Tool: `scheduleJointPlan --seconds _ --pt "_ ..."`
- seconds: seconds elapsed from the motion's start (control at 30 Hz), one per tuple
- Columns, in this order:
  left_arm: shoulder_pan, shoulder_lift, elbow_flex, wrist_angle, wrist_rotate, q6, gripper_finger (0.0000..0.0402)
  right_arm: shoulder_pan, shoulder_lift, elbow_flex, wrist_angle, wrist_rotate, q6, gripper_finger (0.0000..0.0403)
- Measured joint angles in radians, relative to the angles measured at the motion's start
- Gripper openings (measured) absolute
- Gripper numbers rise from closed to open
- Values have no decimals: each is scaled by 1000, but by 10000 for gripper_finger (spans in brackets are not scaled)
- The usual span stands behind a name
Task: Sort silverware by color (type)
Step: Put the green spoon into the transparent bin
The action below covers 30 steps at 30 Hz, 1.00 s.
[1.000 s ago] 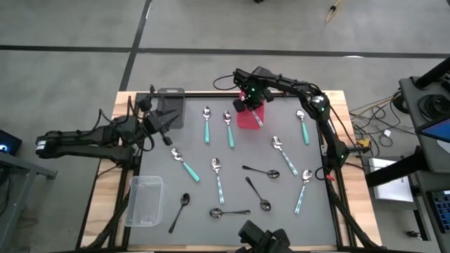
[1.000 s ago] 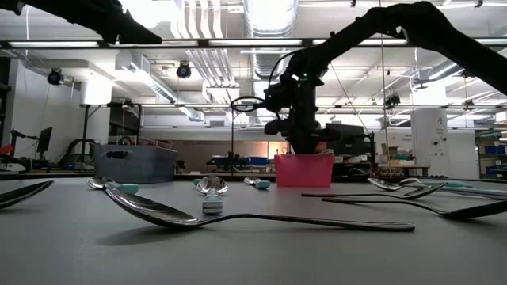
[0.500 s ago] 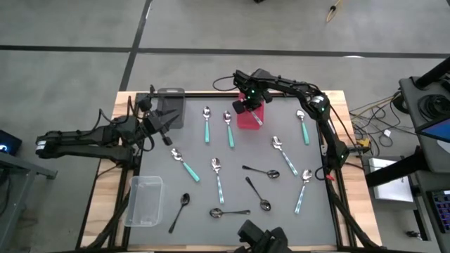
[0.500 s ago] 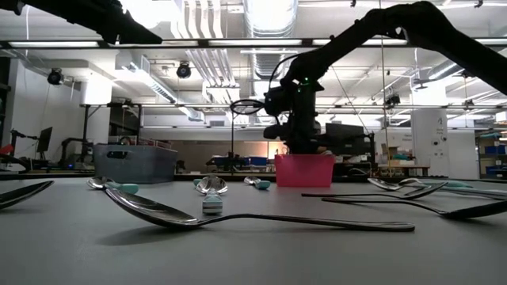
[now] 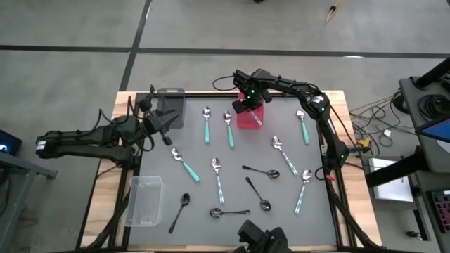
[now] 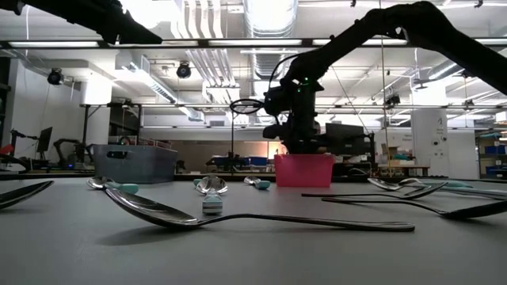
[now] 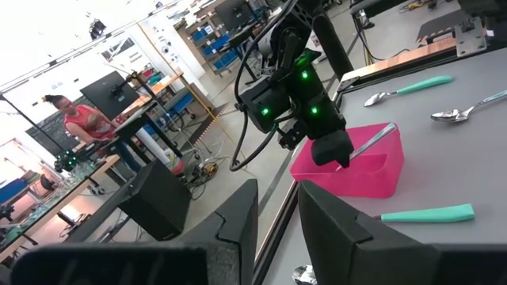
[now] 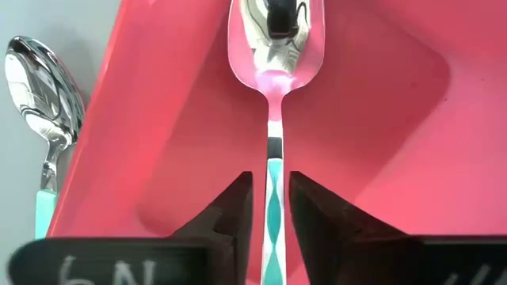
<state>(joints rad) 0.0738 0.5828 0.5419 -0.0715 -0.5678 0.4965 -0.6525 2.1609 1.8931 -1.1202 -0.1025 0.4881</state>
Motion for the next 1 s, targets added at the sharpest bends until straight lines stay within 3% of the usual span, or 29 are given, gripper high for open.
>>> scheduleJointPlan --seconds 0.3,0.57,0.8,1.0 --pt "0 0 0 0 0 0 76 0 -33 0 -4 -2 1 129" --pt "0 0 0 1 0 -8 76 5 -124 2 -5 10 -30 129" --pt "0 1 0 2 0 -92 76 96 -230 2 0 231 -139 119" --pt "0 7 0 -52 3 -336 76 206 -316 0 12 264 -253 118"
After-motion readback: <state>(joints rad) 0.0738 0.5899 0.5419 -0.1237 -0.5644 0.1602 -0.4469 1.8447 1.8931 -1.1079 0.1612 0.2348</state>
